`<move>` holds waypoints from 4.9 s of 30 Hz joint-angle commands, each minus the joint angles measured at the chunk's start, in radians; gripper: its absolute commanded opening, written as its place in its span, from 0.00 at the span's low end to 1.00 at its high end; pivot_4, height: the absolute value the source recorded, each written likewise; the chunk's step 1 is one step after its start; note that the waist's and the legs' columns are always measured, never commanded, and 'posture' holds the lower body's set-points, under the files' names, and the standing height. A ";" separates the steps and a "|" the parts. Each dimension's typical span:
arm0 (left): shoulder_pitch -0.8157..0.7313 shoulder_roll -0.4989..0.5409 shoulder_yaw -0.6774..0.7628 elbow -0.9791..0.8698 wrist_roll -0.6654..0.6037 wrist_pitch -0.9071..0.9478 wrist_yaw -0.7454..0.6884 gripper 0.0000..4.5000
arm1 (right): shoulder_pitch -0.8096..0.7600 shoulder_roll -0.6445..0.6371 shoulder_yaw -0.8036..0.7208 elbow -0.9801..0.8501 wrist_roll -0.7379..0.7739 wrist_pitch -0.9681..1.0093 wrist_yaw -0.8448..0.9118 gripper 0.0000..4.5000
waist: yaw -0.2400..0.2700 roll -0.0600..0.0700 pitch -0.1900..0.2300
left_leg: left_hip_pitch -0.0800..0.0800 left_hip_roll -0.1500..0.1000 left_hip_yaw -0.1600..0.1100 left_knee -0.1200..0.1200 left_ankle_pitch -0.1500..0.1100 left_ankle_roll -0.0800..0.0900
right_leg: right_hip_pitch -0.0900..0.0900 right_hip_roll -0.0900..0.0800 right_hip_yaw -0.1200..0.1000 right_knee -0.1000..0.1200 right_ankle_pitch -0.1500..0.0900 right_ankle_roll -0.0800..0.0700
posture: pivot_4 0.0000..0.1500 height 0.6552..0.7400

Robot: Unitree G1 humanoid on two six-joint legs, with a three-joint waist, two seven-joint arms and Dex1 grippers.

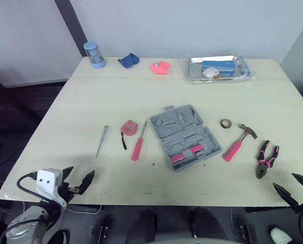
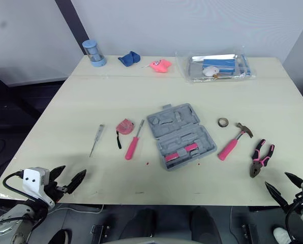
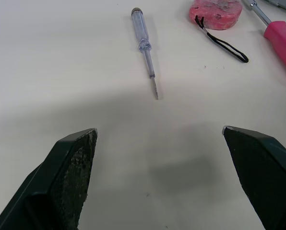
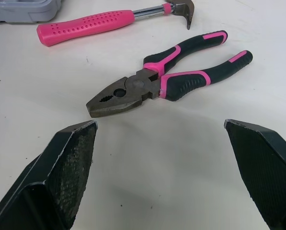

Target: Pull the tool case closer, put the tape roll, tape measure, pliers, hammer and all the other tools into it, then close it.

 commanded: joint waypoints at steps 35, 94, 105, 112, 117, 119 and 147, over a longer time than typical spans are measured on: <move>-0.175 0.186 -0.110 -0.018 -0.063 0.020 -0.317 0.99 | -0.491 -0.153 0.231 -0.133 -0.067 0.348 -0.028 1.00 | -0.001 0.000 0.001 | 0.000 0.000 0.000 0.000 0.000 0.000 | 0.000 0.000 0.000 0.000 0.000 0.000 | 1.00 1.00; -0.766 0.123 -0.533 0.401 0.162 0.078 -0.504 0.00 | -1.404 0.254 0.687 0.900 -0.626 0.045 -0.029 0.03 | -0.064 0.001 0.003 | -0.005 -0.001 -0.002 0.000 0.003 -0.004 | -0.009 0.001 -0.001 0.005 0.001 0.000 | 1.00 1.00; -0.806 0.082 -0.568 0.477 0.224 0.052 -0.489 0.00 | -1.390 0.247 0.683 0.886 -0.621 0.051 0.001 0.03 | -0.066 0.001 0.003 | -0.005 -0.001 -0.002 0.000 0.003 -0.004 | -0.009 0.001 -0.001 0.005 0.001 0.000 | 1.00 1.00; -0.844 0.043 -0.574 0.524 0.247 0.032 -0.471 0.00 | -1.380 0.239 0.683 0.864 -0.616 0.063 0.052 0.03 | -0.068 0.001 0.003 | -0.005 -0.001 -0.002 0.000 0.003 -0.004 | -0.009 0.000 -0.001 0.005 0.001 0.000 | 1.00 1.00; -0.861 0.016 -0.576 0.537 0.255 0.029 -0.464 0.00 | -1.376 0.238 0.682 0.848 -0.614 0.070 0.073 0.03 | -0.069 0.001 0.003 | -0.005 -0.001 -0.002 0.000 0.003 -0.004 | -0.009 0.000 -0.001 0.005 0.001 0.000 | 1.00 1.00; -0.864 0.010 -0.579 0.537 0.257 0.031 -0.464 0.00 | -1.374 0.237 0.683 0.841 -0.614 0.073 0.085 0.03 | -0.070 0.001 0.003 | -0.005 -0.001 -0.002 0.000 0.003 -0.004 | -0.009 0.000 -0.001 0.005 0.001 0.000 | 1.00 1.00; -0.749 0.066 -0.624 0.299 0.242 0.180 -0.556 0.00 | -1.003 0.122 0.715 0.102 -0.455 0.534 0.397 0.03 | -0.056 0.001 0.002 | -0.005 -0.002 -0.003 0.000 0.002 -0.002 | -0.009 0.000 -0.001 0.005 0.001 0.000 | 1.00 1.00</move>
